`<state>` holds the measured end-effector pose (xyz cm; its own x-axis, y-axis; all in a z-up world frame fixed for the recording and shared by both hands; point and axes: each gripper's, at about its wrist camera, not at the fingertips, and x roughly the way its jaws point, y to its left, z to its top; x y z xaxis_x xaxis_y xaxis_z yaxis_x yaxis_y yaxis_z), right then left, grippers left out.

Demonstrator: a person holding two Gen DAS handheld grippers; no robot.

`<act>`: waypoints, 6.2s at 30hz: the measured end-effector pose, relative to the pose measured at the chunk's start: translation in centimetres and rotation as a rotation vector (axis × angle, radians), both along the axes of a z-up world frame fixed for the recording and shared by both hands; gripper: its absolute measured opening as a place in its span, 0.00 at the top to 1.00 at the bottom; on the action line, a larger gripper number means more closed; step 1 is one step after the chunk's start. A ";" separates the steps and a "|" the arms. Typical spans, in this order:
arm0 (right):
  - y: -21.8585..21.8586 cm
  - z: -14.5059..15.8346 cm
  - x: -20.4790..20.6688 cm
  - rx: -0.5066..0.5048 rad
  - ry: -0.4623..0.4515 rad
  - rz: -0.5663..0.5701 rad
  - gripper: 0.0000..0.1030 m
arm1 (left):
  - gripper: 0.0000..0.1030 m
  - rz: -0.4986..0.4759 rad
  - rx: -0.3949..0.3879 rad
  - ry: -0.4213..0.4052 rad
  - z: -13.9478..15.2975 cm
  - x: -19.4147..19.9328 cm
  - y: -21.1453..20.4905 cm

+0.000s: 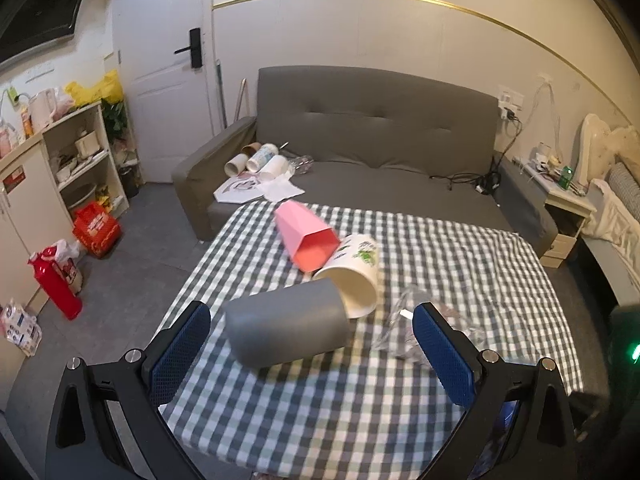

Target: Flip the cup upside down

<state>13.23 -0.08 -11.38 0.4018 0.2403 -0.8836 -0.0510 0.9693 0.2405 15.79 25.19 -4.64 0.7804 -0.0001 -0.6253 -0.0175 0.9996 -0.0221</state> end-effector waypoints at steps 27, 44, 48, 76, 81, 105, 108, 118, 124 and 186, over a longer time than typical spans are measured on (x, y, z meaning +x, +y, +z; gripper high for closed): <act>3.1 -1.3 5.5 0.009 -0.045 0.059 0.10 | 0.00 0.015 0.006 0.099 -2.8 1.5 1.3; -8.9 3.0 2.5 -0.133 -0.180 -0.097 0.08 | 0.00 -0.237 -0.027 0.420 -3.7 6.6 -10.5; -10.1 1.6 3.1 -0.124 -0.157 -0.120 0.08 | 0.01 -0.270 0.014 0.496 -5.1 8.0 -12.7; -8.6 2.1 2.3 -0.185 -0.172 -0.173 0.08 | 0.28 -0.268 -0.049 0.219 -0.1 5.3 -8.0; -7.4 2.0 2.1 -0.213 -0.187 -0.164 0.08 | 0.28 -0.250 -0.077 0.082 -0.2 4.7 -7.4; -7.1 0.9 2.4 -0.231 -0.190 -0.168 0.08 | 0.27 -0.282 -0.040 0.118 -5.2 3.1 -6.9; -6.8 1.2 2.1 -0.231 -0.196 -0.161 0.08 | 0.27 -0.287 -0.042 0.124 -5.2 3.1 -6.8; -6.8 3.4 0.6 -0.233 -0.229 -0.168 0.08 | 0.21 -0.251 -0.053 0.150 -3.4 2.7 -6.5; -6.5 7.0 -1.9 -0.242 -0.296 -0.167 0.08 | 0.20 -0.258 -0.085 0.082 0.8 1.5 -6.3; 1.3 7.0 -12.9 -0.178 -0.595 -0.134 0.00 | 0.00 -0.098 0.009 -0.181 0.9 -12.4 3.8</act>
<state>0.37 1.22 -4.35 0.8527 0.0237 -0.5219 -0.0013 0.9991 0.0433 3.35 28.95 -3.70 0.8765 -0.0769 -0.4753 0.0836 0.9965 -0.0071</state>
